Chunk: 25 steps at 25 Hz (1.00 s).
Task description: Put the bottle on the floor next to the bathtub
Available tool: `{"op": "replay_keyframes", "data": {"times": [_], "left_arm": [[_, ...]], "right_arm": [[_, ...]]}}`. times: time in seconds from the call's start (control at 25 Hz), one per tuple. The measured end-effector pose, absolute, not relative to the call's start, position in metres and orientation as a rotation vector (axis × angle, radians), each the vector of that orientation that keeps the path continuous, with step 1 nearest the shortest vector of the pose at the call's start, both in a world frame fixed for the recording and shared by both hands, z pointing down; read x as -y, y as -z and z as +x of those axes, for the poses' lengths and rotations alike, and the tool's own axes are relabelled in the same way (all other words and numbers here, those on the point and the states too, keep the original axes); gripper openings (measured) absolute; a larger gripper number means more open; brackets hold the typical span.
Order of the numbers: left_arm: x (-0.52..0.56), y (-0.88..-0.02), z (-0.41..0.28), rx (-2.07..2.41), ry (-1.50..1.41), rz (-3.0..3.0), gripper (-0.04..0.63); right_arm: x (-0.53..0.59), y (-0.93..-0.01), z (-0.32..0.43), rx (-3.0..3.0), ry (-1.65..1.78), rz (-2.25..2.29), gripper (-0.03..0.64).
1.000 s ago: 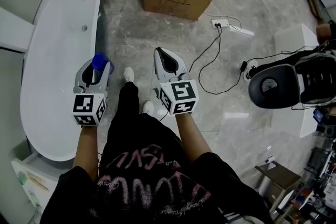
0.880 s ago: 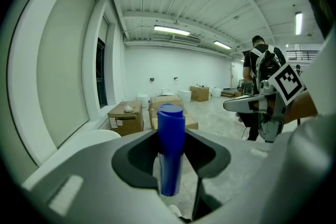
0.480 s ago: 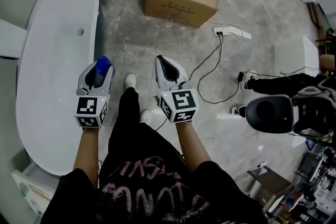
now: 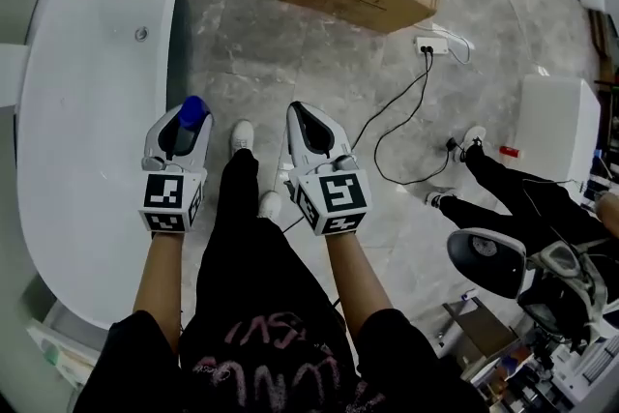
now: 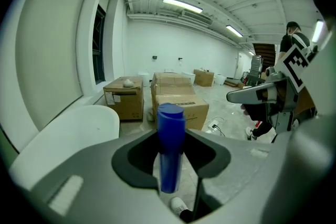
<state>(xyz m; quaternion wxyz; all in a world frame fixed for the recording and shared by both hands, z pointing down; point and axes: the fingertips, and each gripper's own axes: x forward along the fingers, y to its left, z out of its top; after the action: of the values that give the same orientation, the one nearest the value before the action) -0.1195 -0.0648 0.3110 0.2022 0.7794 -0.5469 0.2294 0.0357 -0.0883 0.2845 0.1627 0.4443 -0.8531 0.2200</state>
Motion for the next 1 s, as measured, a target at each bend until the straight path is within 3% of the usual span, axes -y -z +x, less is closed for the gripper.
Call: {"op": "replay_keyframes", "data": {"times": [1.0], "left_arm": [[0.129, -0.594, -0.131, 1.384, -0.887, 1.949, 0.150]], "right_arm": [[0.137, -0.562, 0.009, 2.199, -0.991, 1.156, 0.021]]}}
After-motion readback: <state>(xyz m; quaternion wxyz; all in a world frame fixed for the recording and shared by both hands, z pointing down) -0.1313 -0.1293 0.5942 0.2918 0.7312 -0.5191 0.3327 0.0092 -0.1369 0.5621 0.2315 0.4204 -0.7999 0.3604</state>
